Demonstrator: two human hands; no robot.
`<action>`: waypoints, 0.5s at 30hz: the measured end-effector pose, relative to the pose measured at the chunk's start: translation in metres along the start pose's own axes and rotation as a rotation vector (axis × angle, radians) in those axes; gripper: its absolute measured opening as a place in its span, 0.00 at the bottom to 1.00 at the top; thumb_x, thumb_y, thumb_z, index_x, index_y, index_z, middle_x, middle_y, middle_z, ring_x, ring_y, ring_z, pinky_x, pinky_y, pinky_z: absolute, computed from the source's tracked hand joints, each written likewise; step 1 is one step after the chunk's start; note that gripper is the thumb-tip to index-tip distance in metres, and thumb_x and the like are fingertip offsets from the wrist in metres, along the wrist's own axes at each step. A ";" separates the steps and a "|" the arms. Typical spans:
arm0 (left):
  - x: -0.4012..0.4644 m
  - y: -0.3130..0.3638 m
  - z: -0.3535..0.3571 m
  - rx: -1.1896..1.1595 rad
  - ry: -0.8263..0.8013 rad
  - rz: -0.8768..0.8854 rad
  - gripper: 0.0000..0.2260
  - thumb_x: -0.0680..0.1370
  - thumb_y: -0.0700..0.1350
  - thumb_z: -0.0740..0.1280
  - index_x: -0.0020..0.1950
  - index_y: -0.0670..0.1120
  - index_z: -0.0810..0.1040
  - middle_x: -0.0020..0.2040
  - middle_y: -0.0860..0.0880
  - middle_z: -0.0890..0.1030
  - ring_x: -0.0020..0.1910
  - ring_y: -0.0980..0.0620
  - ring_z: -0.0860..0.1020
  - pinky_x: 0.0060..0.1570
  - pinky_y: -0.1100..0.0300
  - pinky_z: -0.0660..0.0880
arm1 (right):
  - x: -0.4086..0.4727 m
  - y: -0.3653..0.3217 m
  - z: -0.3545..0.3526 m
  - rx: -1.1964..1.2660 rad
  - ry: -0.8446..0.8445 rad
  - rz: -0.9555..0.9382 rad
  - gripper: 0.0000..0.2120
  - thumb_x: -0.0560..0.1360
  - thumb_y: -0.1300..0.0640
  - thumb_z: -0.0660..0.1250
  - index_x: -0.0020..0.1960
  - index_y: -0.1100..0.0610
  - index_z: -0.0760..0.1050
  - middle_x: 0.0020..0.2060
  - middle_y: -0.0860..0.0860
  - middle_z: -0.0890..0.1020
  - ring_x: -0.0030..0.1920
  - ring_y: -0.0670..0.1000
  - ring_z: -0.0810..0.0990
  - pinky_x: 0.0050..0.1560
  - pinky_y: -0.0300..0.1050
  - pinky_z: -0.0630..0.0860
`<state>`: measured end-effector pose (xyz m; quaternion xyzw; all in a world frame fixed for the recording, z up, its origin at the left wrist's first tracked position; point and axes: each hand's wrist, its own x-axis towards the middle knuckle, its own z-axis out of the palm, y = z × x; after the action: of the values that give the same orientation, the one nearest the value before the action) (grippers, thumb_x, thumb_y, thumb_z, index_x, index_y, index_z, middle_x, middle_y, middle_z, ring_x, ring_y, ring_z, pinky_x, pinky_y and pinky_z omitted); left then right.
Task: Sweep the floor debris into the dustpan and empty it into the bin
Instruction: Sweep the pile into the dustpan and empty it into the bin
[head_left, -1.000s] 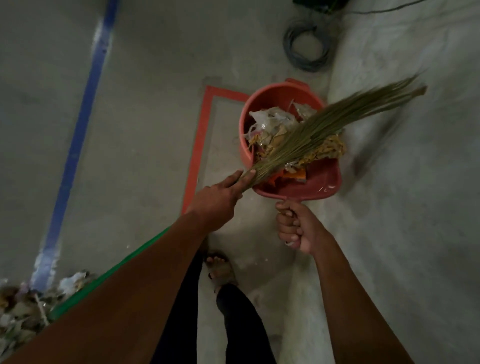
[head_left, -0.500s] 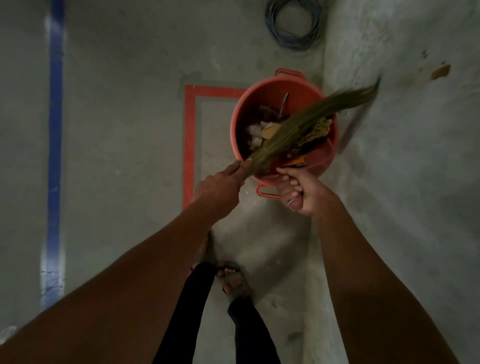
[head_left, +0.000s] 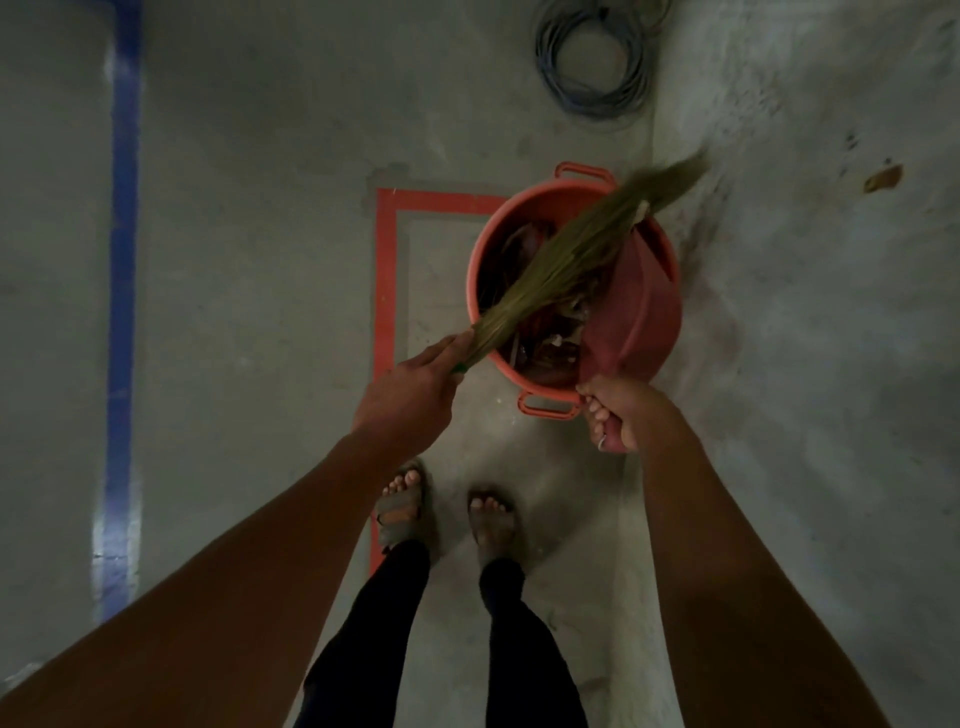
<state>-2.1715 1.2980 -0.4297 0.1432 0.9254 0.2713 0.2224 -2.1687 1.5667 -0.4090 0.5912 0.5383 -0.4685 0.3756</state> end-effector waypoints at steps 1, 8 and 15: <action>-0.002 0.000 0.001 0.009 0.016 -0.008 0.26 0.85 0.49 0.60 0.83 0.59 0.57 0.78 0.53 0.69 0.55 0.41 0.82 0.42 0.47 0.83 | 0.004 0.004 0.001 -0.036 0.022 -0.013 0.18 0.83 0.57 0.61 0.34 0.55 0.65 0.18 0.48 0.64 0.14 0.46 0.63 0.18 0.33 0.61; -0.019 0.009 0.005 0.168 0.079 -0.208 0.27 0.84 0.52 0.63 0.81 0.61 0.57 0.72 0.51 0.75 0.50 0.41 0.82 0.38 0.49 0.81 | -0.003 0.013 -0.012 -0.247 0.071 -0.035 0.17 0.81 0.61 0.57 0.33 0.57 0.65 0.23 0.51 0.65 0.20 0.49 0.64 0.24 0.39 0.63; -0.036 0.041 -0.003 0.226 0.146 -0.301 0.27 0.84 0.50 0.63 0.82 0.59 0.58 0.74 0.52 0.74 0.52 0.41 0.80 0.37 0.49 0.80 | -0.031 0.020 -0.051 -0.328 0.051 -0.042 0.18 0.82 0.58 0.61 0.33 0.58 0.67 0.17 0.50 0.66 0.17 0.48 0.64 0.24 0.39 0.63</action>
<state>-2.1363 1.3163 -0.3922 0.0072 0.9746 0.1391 0.1753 -2.1406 1.6037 -0.3661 0.5224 0.6292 -0.3671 0.4433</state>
